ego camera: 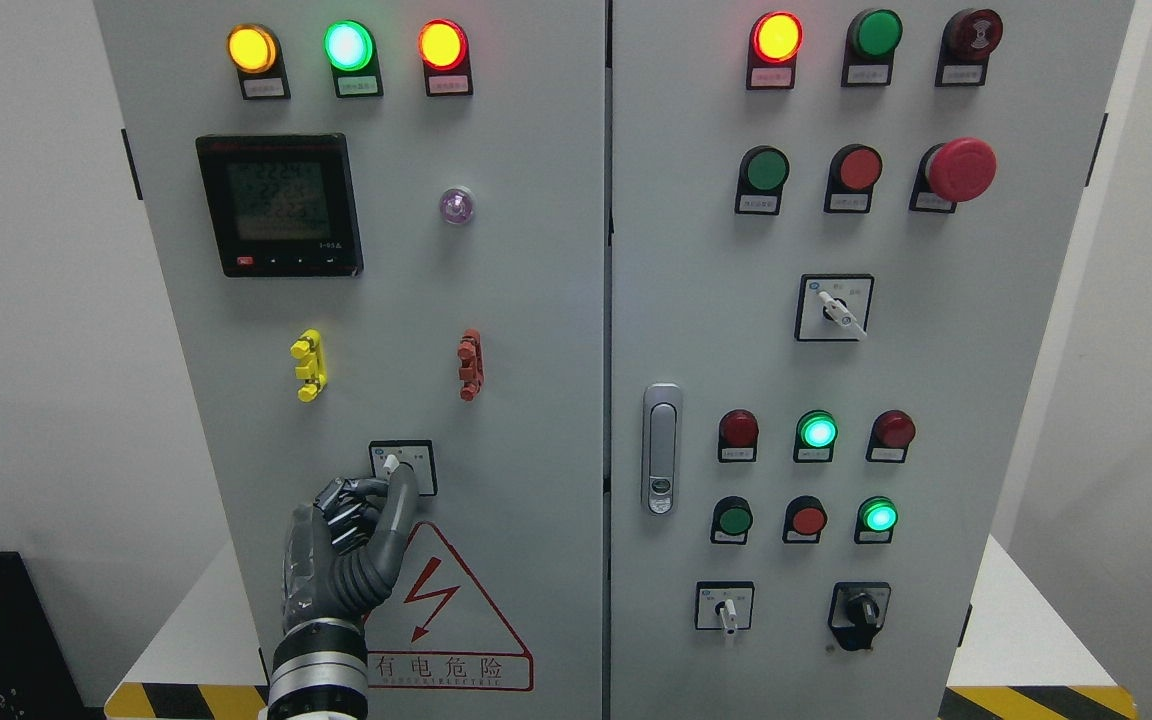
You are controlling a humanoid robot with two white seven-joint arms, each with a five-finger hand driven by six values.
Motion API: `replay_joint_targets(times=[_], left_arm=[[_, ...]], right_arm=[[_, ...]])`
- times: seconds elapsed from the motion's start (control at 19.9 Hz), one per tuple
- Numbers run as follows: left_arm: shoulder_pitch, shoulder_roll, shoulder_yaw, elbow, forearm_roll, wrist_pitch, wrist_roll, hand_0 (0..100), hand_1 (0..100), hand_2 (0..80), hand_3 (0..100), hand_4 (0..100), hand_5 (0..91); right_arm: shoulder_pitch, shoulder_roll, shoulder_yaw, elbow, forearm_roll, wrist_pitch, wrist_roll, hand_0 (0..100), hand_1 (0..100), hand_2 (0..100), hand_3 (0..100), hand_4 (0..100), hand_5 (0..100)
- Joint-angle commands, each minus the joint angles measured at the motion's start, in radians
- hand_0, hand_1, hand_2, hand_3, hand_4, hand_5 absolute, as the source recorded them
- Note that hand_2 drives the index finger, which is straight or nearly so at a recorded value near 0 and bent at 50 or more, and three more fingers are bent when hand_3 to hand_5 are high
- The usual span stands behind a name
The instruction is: Turn on light switch 1
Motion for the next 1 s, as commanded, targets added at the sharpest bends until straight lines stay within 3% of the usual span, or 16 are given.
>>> replay_joint_targets(times=[0.0, 0.6, 0.95], left_arm=[[0.0, 0.001, 0.0, 0.003, 0.001, -0.004, 0.018, 56, 52, 59.0, 96, 93, 87.4], [0.001, 0.001, -0.002, 0.001, 0.004, -0.004, 0.018, 62, 46, 58.6, 96, 93, 87.4], [0.0, 0.001, -0.002, 0.003, 0.006, -0.004, 0.018, 43, 46, 58.6, 96, 93, 87.4]], right_arm=[[-0.002, 0.0, 0.0, -0.001, 0.0, 0.0, -0.001, 31, 0, 0, 0, 0, 0], [0.0, 0.0, 0.0, -0.001, 0.0, 0.0, -0.001, 31, 0, 0, 0, 0, 0], [0.0, 0.0, 0.0, -0.001, 0.0, 0.0, -0.001, 31, 0, 0, 0, 0, 0]])
